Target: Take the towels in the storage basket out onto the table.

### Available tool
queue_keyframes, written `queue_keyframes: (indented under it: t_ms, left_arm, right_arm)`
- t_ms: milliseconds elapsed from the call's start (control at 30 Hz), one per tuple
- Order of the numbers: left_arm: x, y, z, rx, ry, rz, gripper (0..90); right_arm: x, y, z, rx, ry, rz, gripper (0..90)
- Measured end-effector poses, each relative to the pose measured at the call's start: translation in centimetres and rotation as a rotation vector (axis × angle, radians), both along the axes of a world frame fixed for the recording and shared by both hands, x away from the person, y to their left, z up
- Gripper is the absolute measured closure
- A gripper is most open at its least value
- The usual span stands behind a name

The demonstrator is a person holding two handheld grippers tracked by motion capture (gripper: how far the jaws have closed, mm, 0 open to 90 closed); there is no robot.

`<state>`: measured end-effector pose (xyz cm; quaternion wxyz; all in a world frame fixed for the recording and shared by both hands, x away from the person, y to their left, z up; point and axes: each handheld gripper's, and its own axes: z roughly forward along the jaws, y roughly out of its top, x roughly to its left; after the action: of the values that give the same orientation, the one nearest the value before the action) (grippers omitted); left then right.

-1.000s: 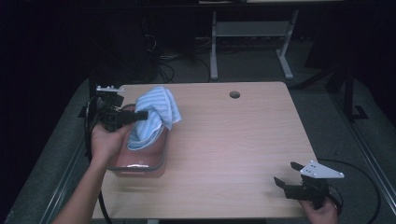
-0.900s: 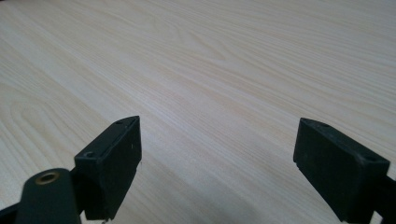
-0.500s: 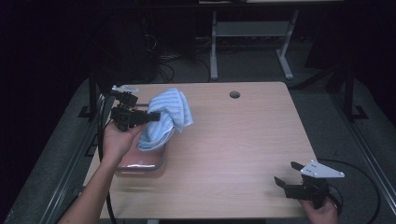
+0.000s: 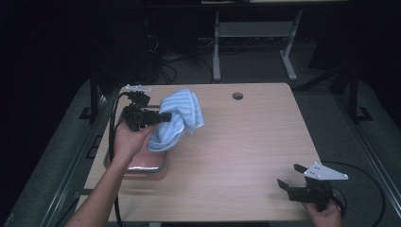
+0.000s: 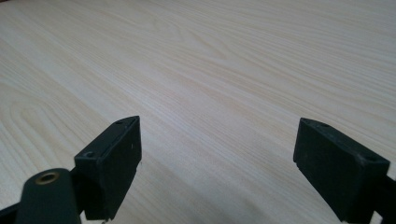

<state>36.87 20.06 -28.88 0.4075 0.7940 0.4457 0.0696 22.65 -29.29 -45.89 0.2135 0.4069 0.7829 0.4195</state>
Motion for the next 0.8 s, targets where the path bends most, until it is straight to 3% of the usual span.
queue_keyframes:
  t_ms: [800]
  left_arm:
    - [1.2,-4.8,-1.0,-0.005,0.014,-0.08,74.2]
  right_arm:
    - [0.0,0.0,0.2,0.003,-0.01,0.005,14.8]
